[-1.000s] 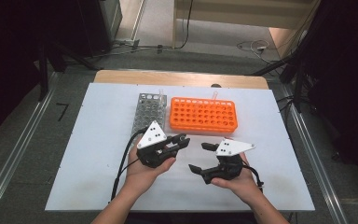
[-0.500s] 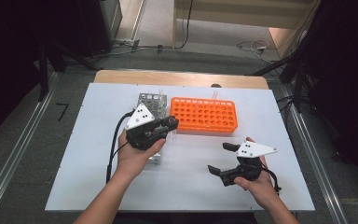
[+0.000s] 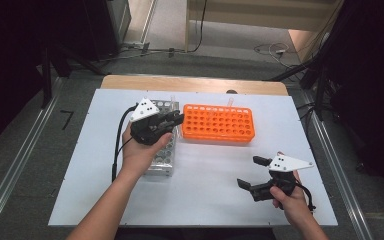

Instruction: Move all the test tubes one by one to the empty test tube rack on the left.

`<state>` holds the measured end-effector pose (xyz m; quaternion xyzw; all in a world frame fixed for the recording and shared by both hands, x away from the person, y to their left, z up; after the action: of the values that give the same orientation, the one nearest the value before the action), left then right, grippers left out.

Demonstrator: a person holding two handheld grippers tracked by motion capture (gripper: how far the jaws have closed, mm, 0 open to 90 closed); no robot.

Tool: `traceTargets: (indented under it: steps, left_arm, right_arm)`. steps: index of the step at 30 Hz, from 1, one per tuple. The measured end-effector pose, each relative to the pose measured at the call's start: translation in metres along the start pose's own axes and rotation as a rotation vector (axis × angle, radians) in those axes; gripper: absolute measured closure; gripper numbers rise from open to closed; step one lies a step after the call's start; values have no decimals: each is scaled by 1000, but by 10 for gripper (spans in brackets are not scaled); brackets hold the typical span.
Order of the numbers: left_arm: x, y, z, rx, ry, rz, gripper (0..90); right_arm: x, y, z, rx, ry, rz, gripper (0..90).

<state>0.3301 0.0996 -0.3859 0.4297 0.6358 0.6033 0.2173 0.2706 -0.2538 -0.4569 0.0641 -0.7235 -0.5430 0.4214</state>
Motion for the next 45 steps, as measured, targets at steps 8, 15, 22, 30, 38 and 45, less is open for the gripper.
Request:
traceTargets:
  steps: [8,15,22,30,38,45]
  left_arm:
    - [-5,-1,19,12,45,-1,759]
    - [-11,1,35,18,72,-18,759]
    - [-21,1,51,16,124,-10,759]
    - [-27,4,64,4,186,-33,759]
    - [-37,-3,69,3,215,1,759]
    - [-43,-9,71,3,238,45,759]
  right_arm:
    - [7,-7,-11,-26,-23,-11,28]
    - [7,-8,-18,-46,-35,-8,28]
    - [6,-9,-18,-46,-34,-7,28]
    - [6,-9,-20,-53,-33,-11,28]
    - [7,-9,-21,-55,-32,-16,28]
    - [8,-9,-21,-57,-32,-18,28]
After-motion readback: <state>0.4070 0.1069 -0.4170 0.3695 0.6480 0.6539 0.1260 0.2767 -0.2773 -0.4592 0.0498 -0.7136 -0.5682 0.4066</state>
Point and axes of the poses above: each handheld gripper's, and its own axes: x roughly backward along the jaws, y roughly out of its top, z roughly to its left, the point moved 2 cm from there along -x, roughly forward along the jaws, and after that the axes turned 13 degrees about -y, right-handed, at the moved point
